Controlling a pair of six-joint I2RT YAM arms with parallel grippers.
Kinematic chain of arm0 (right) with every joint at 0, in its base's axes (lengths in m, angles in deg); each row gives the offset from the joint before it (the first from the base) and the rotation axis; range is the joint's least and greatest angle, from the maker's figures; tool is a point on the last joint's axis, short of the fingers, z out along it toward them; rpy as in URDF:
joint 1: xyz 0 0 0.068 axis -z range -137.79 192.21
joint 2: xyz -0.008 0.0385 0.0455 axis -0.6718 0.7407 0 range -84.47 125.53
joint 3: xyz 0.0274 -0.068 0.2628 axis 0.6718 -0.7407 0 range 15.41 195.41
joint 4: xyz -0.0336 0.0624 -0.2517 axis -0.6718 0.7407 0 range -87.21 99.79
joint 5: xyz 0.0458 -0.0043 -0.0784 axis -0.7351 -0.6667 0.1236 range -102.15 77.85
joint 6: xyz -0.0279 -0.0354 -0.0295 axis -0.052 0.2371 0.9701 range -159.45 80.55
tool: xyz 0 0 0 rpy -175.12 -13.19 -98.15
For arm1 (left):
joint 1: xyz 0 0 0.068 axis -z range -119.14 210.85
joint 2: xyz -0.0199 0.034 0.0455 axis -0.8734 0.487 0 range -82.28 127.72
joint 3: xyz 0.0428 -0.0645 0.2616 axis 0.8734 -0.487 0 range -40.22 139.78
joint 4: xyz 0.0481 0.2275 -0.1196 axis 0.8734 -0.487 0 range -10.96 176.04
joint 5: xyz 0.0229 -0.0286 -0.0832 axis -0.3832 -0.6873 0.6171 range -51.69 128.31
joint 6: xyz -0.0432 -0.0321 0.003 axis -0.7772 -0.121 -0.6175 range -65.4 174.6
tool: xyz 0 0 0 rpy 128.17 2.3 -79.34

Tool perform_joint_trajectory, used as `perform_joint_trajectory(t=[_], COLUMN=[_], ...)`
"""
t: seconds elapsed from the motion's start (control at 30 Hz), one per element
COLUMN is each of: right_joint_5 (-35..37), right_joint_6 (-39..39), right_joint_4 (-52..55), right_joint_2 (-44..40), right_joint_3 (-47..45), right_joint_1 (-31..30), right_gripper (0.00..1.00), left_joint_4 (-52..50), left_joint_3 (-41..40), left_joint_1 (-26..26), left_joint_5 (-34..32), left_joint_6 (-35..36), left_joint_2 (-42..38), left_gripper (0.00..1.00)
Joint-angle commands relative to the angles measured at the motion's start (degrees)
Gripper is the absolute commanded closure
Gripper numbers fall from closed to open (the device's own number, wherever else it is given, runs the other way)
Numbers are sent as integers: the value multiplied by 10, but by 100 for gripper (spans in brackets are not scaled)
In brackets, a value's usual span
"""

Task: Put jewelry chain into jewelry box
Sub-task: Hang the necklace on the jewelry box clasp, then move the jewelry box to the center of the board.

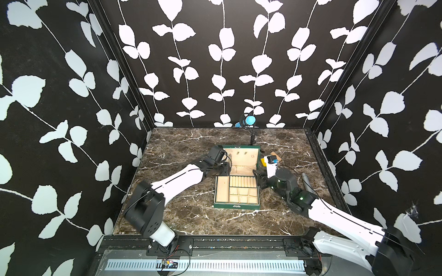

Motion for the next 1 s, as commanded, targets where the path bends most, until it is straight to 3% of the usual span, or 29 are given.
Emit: perform_joint_trajectory(t=[0.0, 0.07, 0.23, 0.43, 0.7, 0.97], right_joint_5=[44, 71, 91, 26, -31, -144], right_joint_6=[-17, -44, -78, -56, 28, 182], right_joint_4=[90, 144, 315, 470, 485, 354], right_joint_2=[-34, -55, -56, 14, 56, 62], right_joint_3=[39, 51, 116, 225, 286, 278], right_joint_1=[-1, 5, 19, 20, 20, 17], right_gripper=[34, 30, 32, 33, 33, 33], left_joint_4=[-57, -87, -166, -198, -150, -139], left_joint_3=[-2, -15, -49, -74, -103, -117], left_joint_1=[2, 2, 6, 54, 73, 79], left_joint_5=[-17, -49, -107, -121, -115, -160], left_joint_6=[22, 19, 16, 25, 12, 0], left_joint_2=[-89, -118, -134, -114, -74, -36], left_gripper=[48, 48, 49, 50, 50, 55])
